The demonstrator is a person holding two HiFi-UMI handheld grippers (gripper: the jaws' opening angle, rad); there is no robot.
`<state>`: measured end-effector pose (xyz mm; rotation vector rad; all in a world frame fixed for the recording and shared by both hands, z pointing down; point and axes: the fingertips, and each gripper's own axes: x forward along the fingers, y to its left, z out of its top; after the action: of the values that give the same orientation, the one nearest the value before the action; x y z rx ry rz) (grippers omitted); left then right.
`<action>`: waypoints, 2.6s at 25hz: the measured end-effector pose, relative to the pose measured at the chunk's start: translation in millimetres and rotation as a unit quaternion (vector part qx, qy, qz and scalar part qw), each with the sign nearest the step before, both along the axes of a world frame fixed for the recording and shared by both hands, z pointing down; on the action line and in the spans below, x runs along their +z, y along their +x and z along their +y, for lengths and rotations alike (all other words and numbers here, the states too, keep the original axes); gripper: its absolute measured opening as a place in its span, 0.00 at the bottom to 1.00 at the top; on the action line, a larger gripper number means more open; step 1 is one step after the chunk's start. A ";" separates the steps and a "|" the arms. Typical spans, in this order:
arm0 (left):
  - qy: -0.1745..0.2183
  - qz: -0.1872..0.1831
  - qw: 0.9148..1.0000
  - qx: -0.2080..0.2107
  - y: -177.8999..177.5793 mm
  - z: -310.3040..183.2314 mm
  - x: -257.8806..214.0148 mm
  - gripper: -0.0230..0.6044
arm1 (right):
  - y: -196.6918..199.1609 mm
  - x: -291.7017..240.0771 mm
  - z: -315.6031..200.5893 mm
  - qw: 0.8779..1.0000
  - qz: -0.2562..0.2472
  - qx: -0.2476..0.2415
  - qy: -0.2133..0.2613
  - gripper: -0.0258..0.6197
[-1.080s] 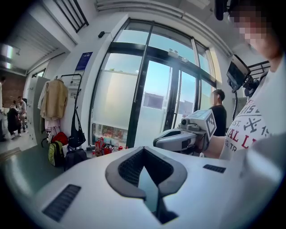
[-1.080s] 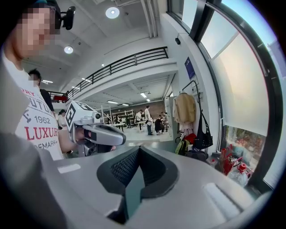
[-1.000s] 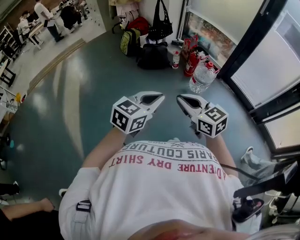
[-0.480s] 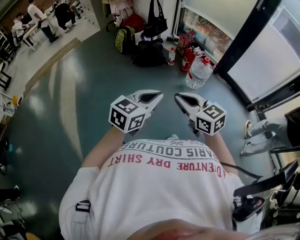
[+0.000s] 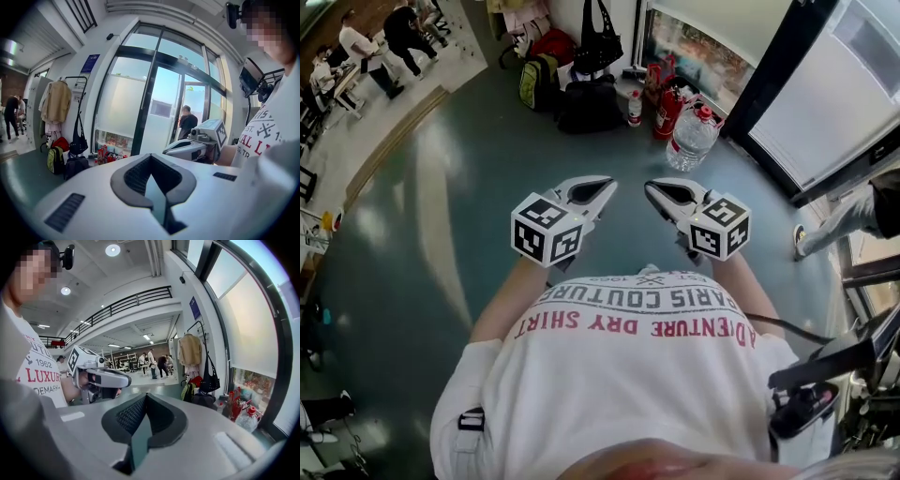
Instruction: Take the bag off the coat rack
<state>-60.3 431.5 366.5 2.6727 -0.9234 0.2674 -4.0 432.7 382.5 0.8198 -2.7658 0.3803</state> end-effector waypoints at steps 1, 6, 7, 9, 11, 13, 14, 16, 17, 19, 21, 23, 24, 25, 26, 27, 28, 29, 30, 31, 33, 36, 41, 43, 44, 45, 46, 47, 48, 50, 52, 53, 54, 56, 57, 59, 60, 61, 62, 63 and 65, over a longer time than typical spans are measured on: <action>0.003 0.003 1.000 -0.002 0.3 -1.4 -1.5 0.04 | 0.7 -1.3 -1.6 1.000 0.002 -0.001 0.002 0.04; -0.006 0.004 1.000 -0.005 12.0 -43.1 3.1 0.04 | 12.5 0.8 -44.8 1.000 -0.001 -0.003 -0.002 0.04; -0.009 0.002 1.000 -0.005 13.7 -51.4 4.0 0.04 | 14.9 1.5 -53.1 1.000 -0.003 -0.001 -0.005 0.04; -0.013 0.001 1.000 -0.006 15.4 -61.0 6.4 0.04 | 18.3 3.5 -63.0 1.000 -0.007 0.002 -0.009 0.04; -0.016 0.000 1.000 -0.006 18.1 -69.4 11.3 0.04 | 22.3 8.5 -72.4 1.000 -0.010 0.005 -0.012 0.04; -0.019 -0.005 1.000 -0.006 23.8 -87.5 17.7 0.04 | 29.1 15.7 -92.2 1.000 -0.015 0.007 -0.016 0.04; -0.021 -0.008 1.000 -0.008 27.3 -102.7 20.7 0.04 | 33.4 19.1 -108.0 1.000 -0.018 0.008 -0.019 0.04; -0.026 -0.010 0.999 -0.015 34.8 -143.7 25.5 0.04 | 43.0 24.4 -150.2 0.999 -0.023 0.010 -0.024 0.04; -0.030 -0.010 0.999 -0.018 39.3 -168.1 27.4 0.04 | 48.3 26.1 -175.2 0.999 -0.026 0.010 -0.027 0.04; -0.040 -0.009 0.999 -0.023 51.4 -222.3 30.8 0.04 | 61.2 28.4 -230.9 0.999 -0.028 0.011 -0.032 0.04; -0.047 -0.009 0.999 -0.025 66.2 -277.7 33.4 0.04 | 76.1 29.4 -288.4 0.999 -0.027 0.012 -0.034 0.04; -0.047 -0.011 0.999 -0.015 82.4 -322.4 35.6 0.04 | 90.6 31.4 -336.0 0.999 -0.025 0.013 -0.035 0.04; -0.044 -0.015 0.999 -0.007 90.7 -342.2 37.0 0.04 | 98.0 33.5 -357.3 0.999 -0.025 0.013 -0.036 0.04; -0.041 -0.021 0.999 -0.002 98.6 -362.7 38.6 0.04 | 105.6 36.2 -378.8 0.999 -0.025 0.012 -0.037 0.04; -0.038 -0.027 0.999 0.002 105.8 -384.2 40.0 0.04 | 113.1 38.8 -400.9 0.999 -0.024 0.013 -0.039 0.04; -0.036 -0.032 0.999 0.002 112.2 -406.0 40.5 0.04 | 120.1 40.9 -423.0 0.999 -0.024 0.012 -0.040 0.04; -0.034 -0.033 0.999 -0.001 117.2 -427.5 39.8 0.04 | 126.0 41.7 -444.3 0.999 -0.024 0.011 -0.040 0.04; -0.030 -0.034 0.999 -0.005 120.4 -448.2 37.7 0.04 | 130.2 40.9 -464.5 0.999 -0.023 0.010 -0.038 0.04; -0.025 -0.033 0.999 -0.011 121.3 -467.6 35.0 0.04 | 132.5 38.7 -483.4 0.999 -0.023 0.007 -0.035 0.04; -0.021 -0.034 0.999 -0.018 120.0 -485.4 32.1 0.04 | 133.0 35.8 -500.9 0.999 -0.023 0.003 -0.031 0.04; -0.016 -0.032 0.999 -0.031 113.8 -514.3 28.3 0.04 | 130.5 30.3 -530.4 0.999 -0.023 -0.005 -0.023 0.04; -0.016 -0.024 0.998 -0.049 101.3 -547.0 27.0 0.04 | 121.5 24.9 -566.1 0.999 -0.023 -0.018 -0.015 0.04; -0.013 -0.016 0.997 -0.068 68.8 -611.3 31.8 0.04 | 89.3 27.7 -628.7 0.999 -0.016 -0.032 -0.011 0.04; -0.006 -0.008 0.998 -0.066 53.0 -644.5 33.8 0.04 | 72.0 34.2 -660.4 0.999 -0.011 -0.033 -0.011 0.04; -0.002 -0.003 0.998 -0.061 45.5 -662.0 35.1 0.04 | 63.1 37.7 -678.1 0.999 -0.008 -0.032 -0.012 0.04; 0.000 -0.001 0.998 -0.055 38.5 -680.2 37.2 0.04 | 54.7 40.9 -697.1 0.999 -0.006 -0.030 -0.014 0.04; 0.001 -0.002 0.999 -0.049 31.6 -699.8 39.8 0.04 | 47.0 43.5 -717.6 0.999 -0.005 -0.028 -0.016 0.04; 0.000 -0.003 0.999 -0.046 24.2 -721.8 42.4 0.04 | 40.0 45.5 -739.8 1.000 -0.004 -0.025 -0.019 0.04; -0.002 -0.005 0.999 -0.044 16.0 -746.1 44.6 0.04 | 32.9 47.3 -763.7 1.000 -0.004 -0.021 -0.022 0.04; -0.008 -0.005 0.999 -0.045 -2.9 -798.9 48.3 0.04 | 16.6 50.1 -814.2 0.999 -0.006 -0.013 -0.029 0.04; -0.012 -0.006 0.999 -0.046 -23.4 -850.0 50.2 0.04 | -3.5 49.4 -862.7 0.999 -0.010 -0.007 -0.030 0.04; -0.013 -0.008 0.999 -0.046 -33.5 -872.8 50.9 0.04 | -14.1 47.9 -884.5 1.000 -0.011 -0.006 -0.029 0.04; -0.013 -0.011 0.999 -0.045 -43.1 -893.3 51.8 0.04 | -24.4 46.5 -904.4 1.000 -0.011 -0.005 -0.028 0.04; -0.014 -0.012 0.999 -0.040 -59.9 -928.2 53.7 0.04 | -42.0 45.3 -938.7 1.000 -0.011 -0.001 -0.028 0.04; -0.015 -0.008 0.999 -0.036 -66.5 -942.5 54.1 0.04 | -48.9 45.5 -952.7 1.000 -0.011 0.001 -0.028 0.04; -0.017 0.005 1.000 -0.025 -76.3 -965.8 54.0 0.04 | -58.7 47.2 -974.1 0.999 -0.012 0.005 -0.030 0.04; -0.017 0.010 1.000 -0.020 -79.9 -975.4 54.3 0.04 | -61.7 48.8 -981.8 0.999 -0.012 0.008 -0.031 0.04; -0.018 0.014 1.000 -0.017 -82.8 -983.7 54.9 0.04 | -63.3 50.7 -988.0 0.999 -0.011 0.011 -0.032 0.04; -0.020 0.021 0.999 -0.014 -84.7 -990.3 55.2 0.04 | -63.5 52.5 -992.7 0.999 -0.010 0.014 -0.033 0.04; -0.024 0.030 0.999 -0.012 -85.7 -995.3 54.9 0.04 | -62.9 53.6 -996.5 0.999 -0.009 0.017 -0.035 0.04; -0.031 0.046 0.998 -0.008 -87.2 -1003.9 53.0 0.04 | -61.1 53.0 -1003.0 0.999 -0.010 0.024 -0.037 0.04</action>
<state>-147.4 -572.4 419.5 2.5976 -0.8931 0.1659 -65.2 -570.4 435.5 0.8699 -2.7358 0.5002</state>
